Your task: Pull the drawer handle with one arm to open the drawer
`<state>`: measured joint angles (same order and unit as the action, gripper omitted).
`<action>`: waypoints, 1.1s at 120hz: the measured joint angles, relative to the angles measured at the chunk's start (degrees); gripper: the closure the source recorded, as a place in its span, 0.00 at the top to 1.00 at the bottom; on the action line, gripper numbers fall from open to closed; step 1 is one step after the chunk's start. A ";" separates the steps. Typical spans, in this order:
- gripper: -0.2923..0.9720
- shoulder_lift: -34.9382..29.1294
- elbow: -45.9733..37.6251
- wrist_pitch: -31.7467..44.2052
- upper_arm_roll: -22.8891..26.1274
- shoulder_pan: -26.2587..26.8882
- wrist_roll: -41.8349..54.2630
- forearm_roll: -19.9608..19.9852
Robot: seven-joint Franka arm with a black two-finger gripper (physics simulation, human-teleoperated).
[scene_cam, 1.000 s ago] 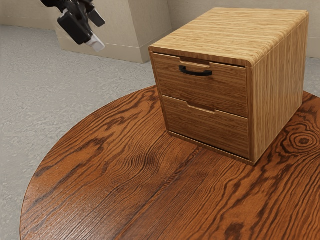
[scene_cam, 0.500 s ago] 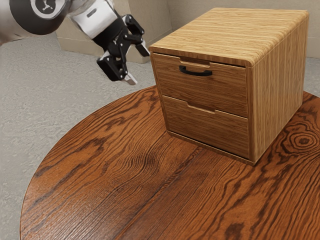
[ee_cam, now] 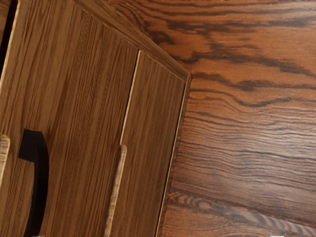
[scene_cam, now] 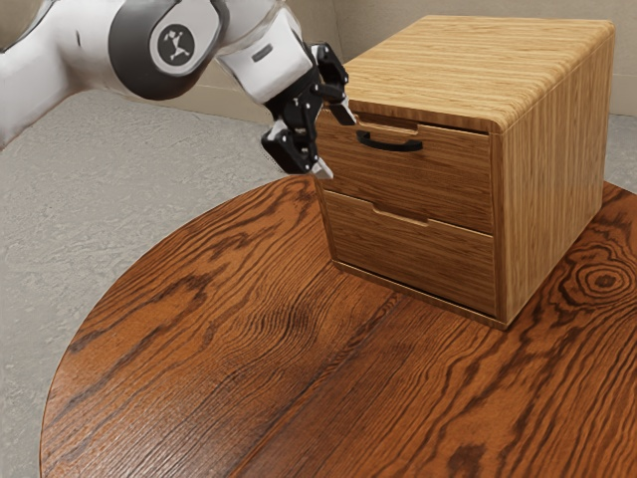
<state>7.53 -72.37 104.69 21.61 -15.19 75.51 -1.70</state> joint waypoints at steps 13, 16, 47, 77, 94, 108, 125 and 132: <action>0.66 3.06 1.84 1.35 -0.09 1.70 -1.44 -1.32; 0.65 3.58 2.09 1.65 -0.15 1.85 -1.68 -1.94; 0.60 6.35 2.95 5.94 -0.60 1.90 -0.32 -4.75; 0.55 10.05 6.67 9.16 0.02 1.97 1.79 -4.99; 0.53 10.92 6.85 10.21 0.20 2.01 2.99 -5.09; 0.51 11.54 6.81 10.69 0.02 2.00 4.07 -5.38; 0.49 12.11 6.78 11.03 -0.10 1.91 5.20 -5.89; 0.48 12.42 6.83 11.12 -0.14 1.90 5.60 -5.98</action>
<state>19.95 -65.54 115.82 21.47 -13.29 81.10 -7.67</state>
